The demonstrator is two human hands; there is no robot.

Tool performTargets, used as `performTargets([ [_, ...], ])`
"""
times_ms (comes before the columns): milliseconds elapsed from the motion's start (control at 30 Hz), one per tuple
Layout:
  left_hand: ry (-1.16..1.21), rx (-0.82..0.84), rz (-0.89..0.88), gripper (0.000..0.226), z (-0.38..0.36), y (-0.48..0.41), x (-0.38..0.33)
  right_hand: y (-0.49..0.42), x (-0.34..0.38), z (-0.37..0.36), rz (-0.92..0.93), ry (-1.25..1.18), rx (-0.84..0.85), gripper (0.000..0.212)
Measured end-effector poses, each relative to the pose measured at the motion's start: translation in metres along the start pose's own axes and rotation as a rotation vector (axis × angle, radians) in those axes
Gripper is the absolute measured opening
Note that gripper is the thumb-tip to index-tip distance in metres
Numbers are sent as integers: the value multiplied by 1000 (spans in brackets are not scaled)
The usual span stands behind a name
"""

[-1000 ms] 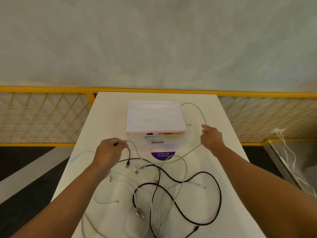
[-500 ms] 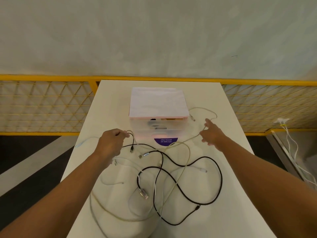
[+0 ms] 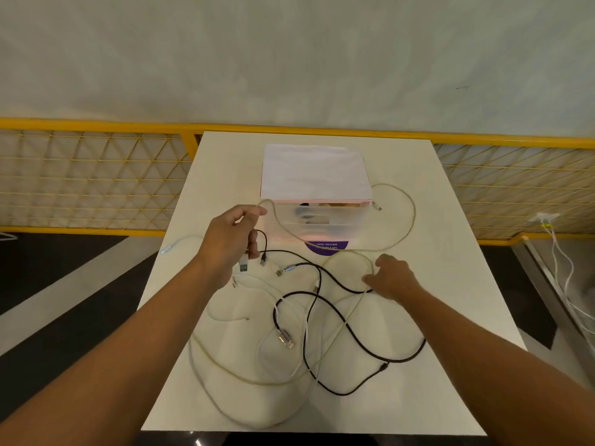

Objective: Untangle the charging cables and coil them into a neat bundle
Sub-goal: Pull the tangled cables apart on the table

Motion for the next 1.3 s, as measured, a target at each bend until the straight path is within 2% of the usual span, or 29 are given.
performTargets([
  [133,35,21,-26,18,-1,2,-7,6,3,-20,-14,-132,-1,44],
  [267,75,63,-10,19,-5,2,-7,9,5,-22,-79,-600,14,13],
  [400,74,116,5,22,-12,2,-5,13,25,12,3,-854,-29,21],
  [733,14,167,5,23,-32,-5,-10,71,102,100,331,-837,-100,22],
  [1000,-66,93,-179,23,-36,-10,-33,106,146,117,550,-633,53,26],
  [1133,-106,216,-220,27,-48,-1,-44,112,160,125,605,-674,65,25],
  [1300,20,403,-128,35,-58,9,-38,102,163,137,625,-889,12,24],
])
Point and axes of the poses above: each hand's wrist, its own y-axis away from the middle knuckle, its own z-axis out of the back of the hand, x = y × z, the point moved 8 cm from there along -y, towards the middle knuckle, and after that the axes turned 3 degrees about z, right-handed, at the moved point
